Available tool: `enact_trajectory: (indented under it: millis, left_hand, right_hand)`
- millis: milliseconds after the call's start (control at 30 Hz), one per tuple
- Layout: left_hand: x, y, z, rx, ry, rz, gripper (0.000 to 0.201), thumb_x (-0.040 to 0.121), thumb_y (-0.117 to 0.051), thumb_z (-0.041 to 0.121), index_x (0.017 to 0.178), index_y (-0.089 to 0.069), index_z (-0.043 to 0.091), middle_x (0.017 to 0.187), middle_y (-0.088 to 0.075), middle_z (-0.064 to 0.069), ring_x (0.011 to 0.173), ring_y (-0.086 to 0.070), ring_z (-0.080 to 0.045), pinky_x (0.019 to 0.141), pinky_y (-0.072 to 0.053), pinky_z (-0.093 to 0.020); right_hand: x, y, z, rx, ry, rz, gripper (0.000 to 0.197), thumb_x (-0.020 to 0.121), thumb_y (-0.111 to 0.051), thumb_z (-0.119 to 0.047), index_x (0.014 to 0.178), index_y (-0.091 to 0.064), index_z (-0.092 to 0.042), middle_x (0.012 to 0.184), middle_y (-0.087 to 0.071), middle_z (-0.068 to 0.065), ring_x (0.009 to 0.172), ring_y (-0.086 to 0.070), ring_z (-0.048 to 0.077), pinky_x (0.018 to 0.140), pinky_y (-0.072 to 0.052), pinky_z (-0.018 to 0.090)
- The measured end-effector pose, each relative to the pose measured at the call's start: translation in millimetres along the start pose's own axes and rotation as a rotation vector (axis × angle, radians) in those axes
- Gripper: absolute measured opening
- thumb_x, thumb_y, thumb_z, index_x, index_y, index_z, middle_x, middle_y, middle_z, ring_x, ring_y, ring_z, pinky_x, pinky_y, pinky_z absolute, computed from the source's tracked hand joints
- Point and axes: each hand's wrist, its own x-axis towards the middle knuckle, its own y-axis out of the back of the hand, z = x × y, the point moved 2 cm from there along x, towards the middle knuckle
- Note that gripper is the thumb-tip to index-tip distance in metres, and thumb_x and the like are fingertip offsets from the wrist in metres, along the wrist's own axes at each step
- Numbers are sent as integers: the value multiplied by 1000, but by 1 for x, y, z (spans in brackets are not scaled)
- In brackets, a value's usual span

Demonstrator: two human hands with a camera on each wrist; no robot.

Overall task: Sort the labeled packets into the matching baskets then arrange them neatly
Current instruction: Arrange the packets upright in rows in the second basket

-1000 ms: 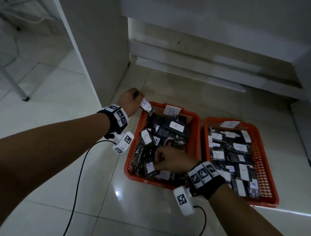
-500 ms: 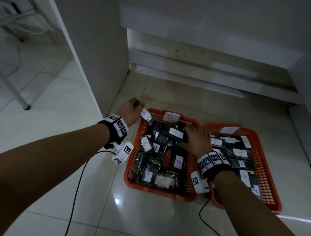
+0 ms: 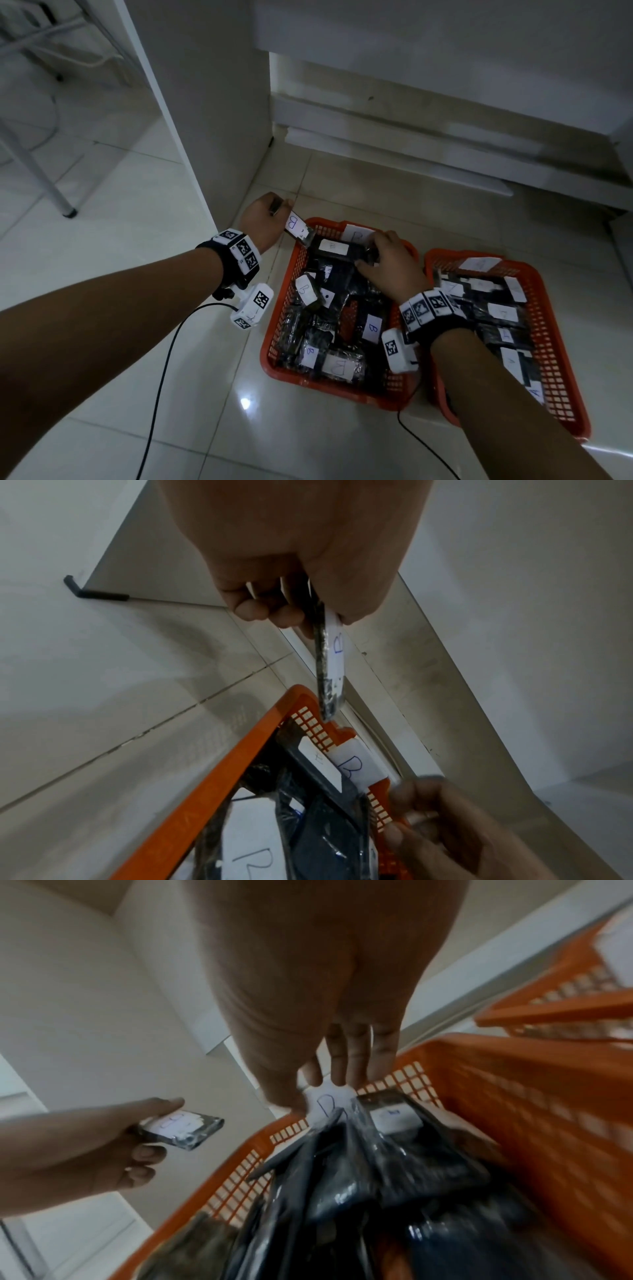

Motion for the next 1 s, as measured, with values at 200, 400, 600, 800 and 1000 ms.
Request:
enact_trajectory:
  millis: [200,400,600,800,1000]
  left_hand:
    - [1,-3,0,-13,-16,-10,31,104,-52,42,90,-60,16,80,-66,2,72,-62,-13,58,-41,-25]
    - [-4,-7,16,-19,-27,-37,31,104,-52,42,91,-60,15,77,-63,6,68,-57,-5,52,-35,-16]
    - [-1,-5,7,-70,-31,-29,28,103,-54,43,86,-59,21,78,-67,4,73,-64,-16,59,-41,-26]
    - [4,0,-4,-94,-28,-7,31,103,-55,42,89,-61,15,80,-67,0,73,-63,-17,63,-45,-28]
    - [5,-3,-5,-74,-38,-5,28,102,-54,45,85,-59,22,78,-67,3,75,-65,-19,68,-50,-33]
  right_hand:
    - [-38,-23,17,123,-323,-94,19,93,-69,-35,85,-63,-19,80,-70,0,78,-68,19,69,-54,33]
    - [-38,-44,4,406,-454,5,21,88,-76,-34,83,-65,-17,72,-73,5,67,-71,23,62,-57,38]
    - [-31,-44,-14,715,-523,79,17,85,-78,-11,72,-67,-14,60,-68,4,56,-62,20,61,-51,38]
    - [-29,-29,-21,685,-477,266,21,92,-72,-33,97,-63,-15,75,-71,1,67,-66,18,60,-47,29]
    - [-36,-23,-22,675,-478,486,19,99,-61,-31,104,-58,-12,77,-69,2,66,-65,19,60,-49,32]
